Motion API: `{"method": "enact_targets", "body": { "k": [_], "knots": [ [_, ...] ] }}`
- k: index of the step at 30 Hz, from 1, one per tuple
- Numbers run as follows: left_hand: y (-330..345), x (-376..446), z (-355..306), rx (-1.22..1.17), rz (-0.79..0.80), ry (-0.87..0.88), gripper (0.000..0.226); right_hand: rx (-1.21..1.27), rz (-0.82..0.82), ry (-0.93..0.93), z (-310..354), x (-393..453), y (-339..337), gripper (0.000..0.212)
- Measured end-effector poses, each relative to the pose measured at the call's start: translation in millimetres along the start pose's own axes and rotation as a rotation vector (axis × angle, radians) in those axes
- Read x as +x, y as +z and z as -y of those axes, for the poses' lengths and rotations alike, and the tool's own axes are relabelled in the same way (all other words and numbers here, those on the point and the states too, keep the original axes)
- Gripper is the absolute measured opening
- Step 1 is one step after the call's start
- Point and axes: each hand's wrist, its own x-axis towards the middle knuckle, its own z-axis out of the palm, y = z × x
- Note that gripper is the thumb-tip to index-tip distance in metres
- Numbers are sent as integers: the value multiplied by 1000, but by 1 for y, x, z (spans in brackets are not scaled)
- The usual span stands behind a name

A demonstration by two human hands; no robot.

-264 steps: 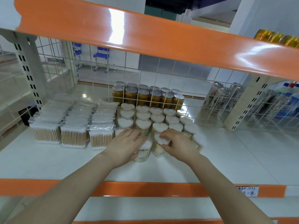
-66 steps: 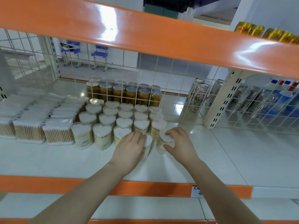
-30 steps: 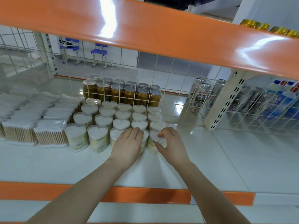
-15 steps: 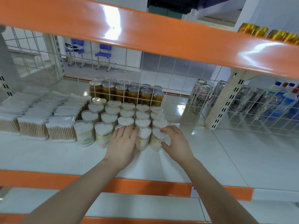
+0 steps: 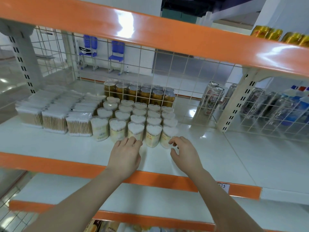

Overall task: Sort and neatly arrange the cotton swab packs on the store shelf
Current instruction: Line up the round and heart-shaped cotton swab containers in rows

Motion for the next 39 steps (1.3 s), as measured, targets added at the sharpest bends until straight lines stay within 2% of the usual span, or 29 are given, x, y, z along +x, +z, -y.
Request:
{"method": "enact_targets", "body": {
  "k": [4,8,13,19,24,39],
  "knots": [
    [-3,-12,0,-1,41,-27,43,-8,86,4,9,-7,3,28],
    [-7,-21,6,-12,28,-48,30,-15,127,1,21,-7,8,28],
    [-12,-28,23,-7,61,-76,35,12,138,-16,44,-3,19,27],
    [-23,-42,63,18,80,-23,5,29,138,6,79,2,38,26],
    [-38,-54,108,-2,132,-30,23,51,129,32,117,8,58,26],
    [-69,-75,237,-50,185,-6,26,49,44,73,222,37,119,30]
  ]
}}
